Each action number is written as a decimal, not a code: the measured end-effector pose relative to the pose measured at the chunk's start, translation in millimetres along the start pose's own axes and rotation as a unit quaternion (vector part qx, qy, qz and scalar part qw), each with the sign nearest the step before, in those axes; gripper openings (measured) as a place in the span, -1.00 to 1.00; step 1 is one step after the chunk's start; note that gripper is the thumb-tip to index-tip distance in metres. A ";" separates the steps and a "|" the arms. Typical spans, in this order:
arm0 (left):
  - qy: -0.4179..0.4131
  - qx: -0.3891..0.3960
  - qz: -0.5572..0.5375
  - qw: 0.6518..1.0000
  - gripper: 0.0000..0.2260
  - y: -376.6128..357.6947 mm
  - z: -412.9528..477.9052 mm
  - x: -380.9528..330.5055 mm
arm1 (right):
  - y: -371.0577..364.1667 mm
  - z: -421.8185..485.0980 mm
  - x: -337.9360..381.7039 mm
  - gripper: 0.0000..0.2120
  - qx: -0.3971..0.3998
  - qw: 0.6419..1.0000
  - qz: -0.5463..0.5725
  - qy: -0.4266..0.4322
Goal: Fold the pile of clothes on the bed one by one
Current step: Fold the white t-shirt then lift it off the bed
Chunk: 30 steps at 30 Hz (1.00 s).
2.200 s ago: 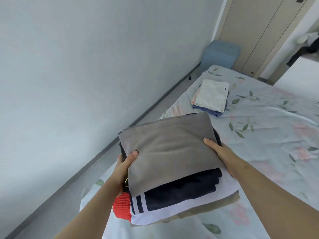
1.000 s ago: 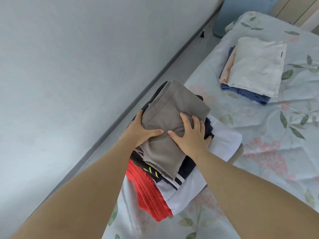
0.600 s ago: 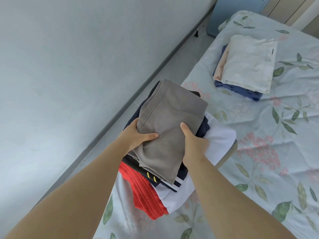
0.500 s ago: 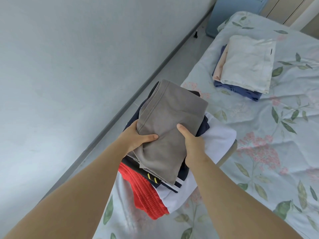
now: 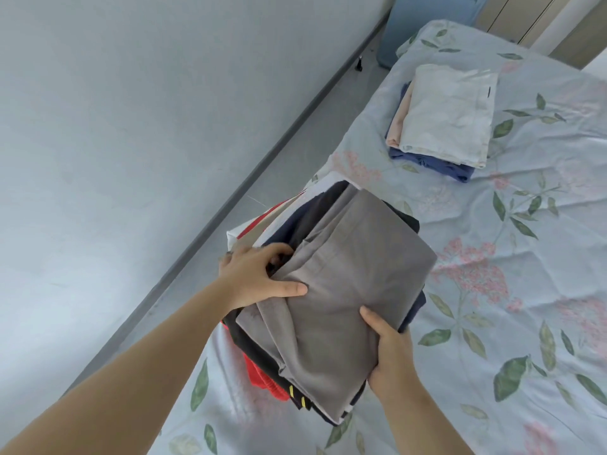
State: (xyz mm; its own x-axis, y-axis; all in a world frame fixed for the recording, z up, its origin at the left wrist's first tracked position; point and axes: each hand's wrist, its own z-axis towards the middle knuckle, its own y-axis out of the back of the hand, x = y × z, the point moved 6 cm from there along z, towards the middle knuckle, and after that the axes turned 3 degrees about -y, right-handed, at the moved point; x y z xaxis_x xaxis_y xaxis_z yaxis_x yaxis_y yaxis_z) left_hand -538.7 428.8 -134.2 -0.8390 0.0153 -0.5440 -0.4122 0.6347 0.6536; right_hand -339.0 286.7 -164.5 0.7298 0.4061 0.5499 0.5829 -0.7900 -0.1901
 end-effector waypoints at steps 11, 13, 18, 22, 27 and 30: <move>0.055 0.063 -0.216 0.973 0.22 -25.7 33.8 13.9 | -8.5 41.8 -10.1 -0.23 0.100 0.994 -0.028 -0.033; 0.063 0.057 -0.245 0.966 0.22 -24.3 36.5 16.7 | -13.6 48.4 -8.8 -0.21 0.098 0.995 -0.013 -0.032; 0.073 0.034 -0.292 0.953 0.22 -29.3 36.7 13.2 | -16.2 62.0 10.5 -0.24 0.081 0.996 -0.034 0.005; 0.091 -0.015 -0.358 0.929 0.15 -46.0 34.9 -6.2 | -24.0 87.2 69.2 -0.20 0.070 0.985 -0.147 0.065; 0.120 -0.040 -0.407 0.905 0.18 -72.6 44.0 -26.9 | -20.9 99.2 116.3 -0.23 0.075 0.955 -0.265 0.109; 0.119 -0.017 -0.403 0.907 0.06 -61.9 46.4 -28.3 | -13.5 90.3 108.0 -0.13 0.039 0.950 -0.273 0.148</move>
State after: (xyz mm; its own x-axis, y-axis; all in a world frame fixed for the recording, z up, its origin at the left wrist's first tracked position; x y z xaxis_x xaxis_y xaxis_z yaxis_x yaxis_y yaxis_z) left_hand -472.9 424.9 -183.7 -0.3106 -0.6138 -0.7258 -0.9337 0.3400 0.1120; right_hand -235.9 382.7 -176.0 0.1858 0.5899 0.7858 0.8784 -0.4582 0.1362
